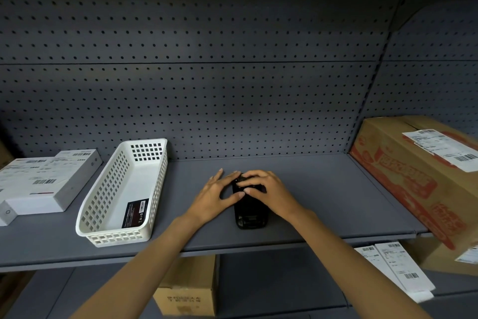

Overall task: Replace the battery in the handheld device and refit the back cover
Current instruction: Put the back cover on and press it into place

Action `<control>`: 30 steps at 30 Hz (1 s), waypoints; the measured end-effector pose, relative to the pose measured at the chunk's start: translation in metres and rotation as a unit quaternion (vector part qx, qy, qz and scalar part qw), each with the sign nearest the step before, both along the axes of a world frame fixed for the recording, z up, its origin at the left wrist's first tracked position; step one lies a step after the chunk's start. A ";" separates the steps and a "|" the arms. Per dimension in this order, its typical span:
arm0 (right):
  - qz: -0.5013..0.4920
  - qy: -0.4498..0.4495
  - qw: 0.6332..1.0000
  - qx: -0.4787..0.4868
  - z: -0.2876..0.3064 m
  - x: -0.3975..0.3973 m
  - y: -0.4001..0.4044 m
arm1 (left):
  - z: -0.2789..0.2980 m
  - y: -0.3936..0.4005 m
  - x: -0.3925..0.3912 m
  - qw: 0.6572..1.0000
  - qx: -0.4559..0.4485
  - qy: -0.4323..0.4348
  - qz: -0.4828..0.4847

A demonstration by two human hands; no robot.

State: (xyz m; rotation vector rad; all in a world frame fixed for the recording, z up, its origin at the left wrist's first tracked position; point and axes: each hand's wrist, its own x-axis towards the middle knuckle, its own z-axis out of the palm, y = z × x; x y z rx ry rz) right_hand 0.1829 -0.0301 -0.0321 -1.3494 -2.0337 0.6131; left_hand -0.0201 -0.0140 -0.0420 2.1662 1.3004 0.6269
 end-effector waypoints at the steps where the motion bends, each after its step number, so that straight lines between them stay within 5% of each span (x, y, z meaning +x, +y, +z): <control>1: 0.005 0.008 1.000 -0.003 -0.001 0.001 0.001 | -0.001 0.000 0.000 1.000 0.005 -0.001 -0.001; 15: 0.013 0.084 0.993 -0.083 -0.005 0.004 0.011 | -0.008 0.003 0.001 1.000 0.022 0.001 -0.003; 30: 0.036 0.016 0.995 -0.087 -0.001 0.003 0.014 | -0.009 0.006 0.000 1.000 0.026 -0.002 -0.008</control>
